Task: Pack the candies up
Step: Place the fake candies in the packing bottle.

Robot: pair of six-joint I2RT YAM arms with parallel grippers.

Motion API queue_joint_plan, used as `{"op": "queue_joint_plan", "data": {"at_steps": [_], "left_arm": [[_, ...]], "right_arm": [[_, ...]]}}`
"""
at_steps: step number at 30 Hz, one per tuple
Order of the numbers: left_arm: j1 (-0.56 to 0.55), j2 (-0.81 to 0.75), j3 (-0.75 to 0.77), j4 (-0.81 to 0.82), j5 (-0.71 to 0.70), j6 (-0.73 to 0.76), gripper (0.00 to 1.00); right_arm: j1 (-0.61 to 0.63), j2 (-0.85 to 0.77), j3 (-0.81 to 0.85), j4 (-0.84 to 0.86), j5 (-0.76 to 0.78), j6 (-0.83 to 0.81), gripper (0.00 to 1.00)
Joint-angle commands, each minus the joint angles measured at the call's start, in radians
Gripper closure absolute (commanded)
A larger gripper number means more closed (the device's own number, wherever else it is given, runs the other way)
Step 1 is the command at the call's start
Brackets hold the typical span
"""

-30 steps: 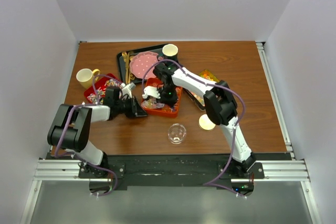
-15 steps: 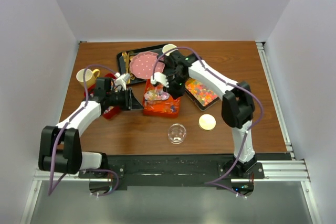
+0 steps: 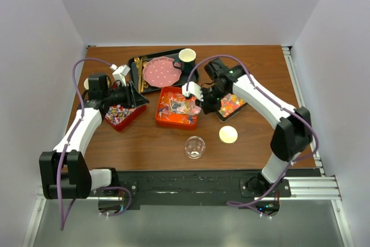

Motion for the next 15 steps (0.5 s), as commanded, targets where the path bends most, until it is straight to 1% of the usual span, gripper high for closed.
{"op": "queue_joint_plan", "data": {"at_steps": [1, 3, 7, 10, 11, 15], "left_arm": [[0.010, -0.036, -0.040, 0.066, -0.051, 0.003, 0.65], [0.013, -0.041, -0.047, 0.083, -0.051, -0.005, 0.64], [0.016, -0.053, -0.047, 0.083, -0.080, 0.017, 0.64], [0.017, -0.059, -0.055, 0.092, -0.099, 0.028, 0.64], [0.019, -0.061, -0.057, 0.095, -0.103, 0.029, 0.64], [0.025, -0.070, -0.074, 0.126, -0.109, 0.014, 0.64]], "right_arm": [[-0.005, -0.162, -0.097, -0.061, 0.064, -0.078, 1.00], [-0.005, -0.218, -0.144, -0.098, 0.092, -0.096, 1.00], [-0.005, -0.280, -0.183, -0.164, 0.205, -0.171, 1.00], [0.004, -0.297, -0.183, -0.207, 0.261, -0.199, 1.00], [0.012, -0.297, -0.178, -0.227, 0.308, -0.204, 1.00], [0.061, -0.303, -0.186, -0.239, 0.414, -0.216, 1.00]]}}
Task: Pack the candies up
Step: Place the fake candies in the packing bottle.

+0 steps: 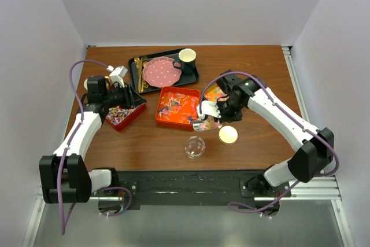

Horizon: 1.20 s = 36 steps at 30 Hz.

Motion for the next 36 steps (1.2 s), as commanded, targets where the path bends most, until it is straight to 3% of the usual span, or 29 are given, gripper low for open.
{"op": "queue_joint_plan", "data": {"at_steps": [1, 15, 36], "left_arm": [[0.019, -0.036, -0.026, 0.076, -0.013, 0.008, 0.64], [0.102, -0.120, -0.189, 0.224, 0.001, -0.139, 0.61], [0.102, -0.179, -0.218, 0.232, -0.004, -0.145, 0.58]], "right_arm": [[0.053, -0.026, -0.006, -0.055, 0.149, -0.046, 1.00], [0.203, 0.061, -0.030, -0.046, 0.346, 0.020, 1.00], [0.410, 0.164, 0.037, -0.164, 0.631, 0.183, 1.00]]}}
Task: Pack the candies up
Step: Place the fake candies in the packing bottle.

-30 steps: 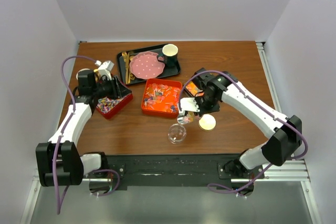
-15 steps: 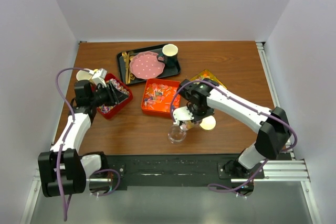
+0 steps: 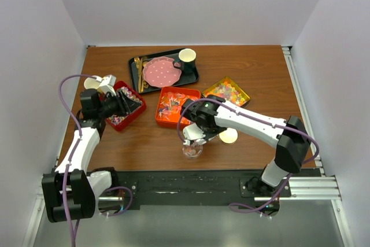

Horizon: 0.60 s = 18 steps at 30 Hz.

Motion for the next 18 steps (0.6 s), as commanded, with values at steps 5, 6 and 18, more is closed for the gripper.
{"op": "queue_joint_plan", "data": {"at_steps": [5, 6, 18], "left_arm": [[0.007, -0.024, -0.003, 0.038, 0.022, -0.009, 0.56], [0.007, -0.025, -0.003, 0.038, 0.025, -0.010, 0.55], [-0.081, 0.036, -0.084, 0.613, 0.389, -0.494, 1.00]], "right_arm": [[0.012, -0.042, 0.055, -0.147, 0.097, 0.021, 1.00], [0.011, -0.053, 0.087, -0.149, 0.089, 0.023, 1.00], [-0.101, 0.113, 0.375, -0.139, -0.236, 0.221, 1.00]]}}
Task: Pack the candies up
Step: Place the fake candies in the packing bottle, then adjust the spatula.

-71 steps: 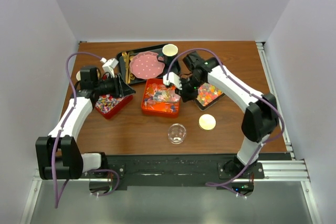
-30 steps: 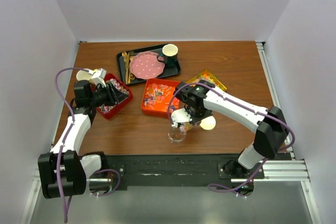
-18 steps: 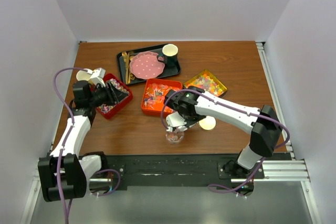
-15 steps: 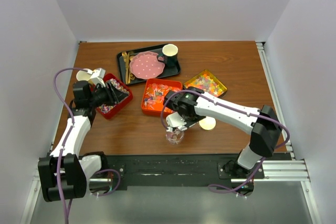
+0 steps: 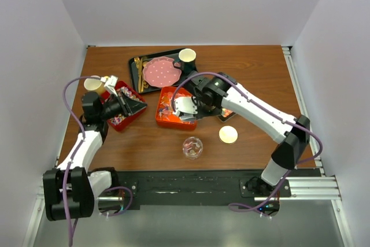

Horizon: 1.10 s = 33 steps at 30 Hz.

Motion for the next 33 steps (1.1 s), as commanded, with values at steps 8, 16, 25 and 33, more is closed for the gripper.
{"op": "queue_joint_plan", "data": {"at_steps": [8, 16, 25, 33], "left_arm": [[-0.140, 0.149, 0.115, 0.194, 0.154, -0.188, 1.00], [-0.143, 0.267, 0.196, 0.096, 0.105, -0.104, 1.00], [-0.074, 0.200, 0.285, -0.099, 0.099, 0.003, 1.00], [-0.078, 0.173, 0.161, -0.401, -0.316, 0.159, 1.00]], "right_arm": [[0.002, 0.256, 0.369, -0.133, -0.170, 0.093, 1.00], [0.011, 0.243, 0.527, -0.176, -0.310, 0.080, 1.00], [-0.044, 0.192, 0.359, -0.128, -0.186, 0.089, 1.00], [-0.094, 0.330, 0.401, -0.153, 0.010, 0.085, 1.00]]}}
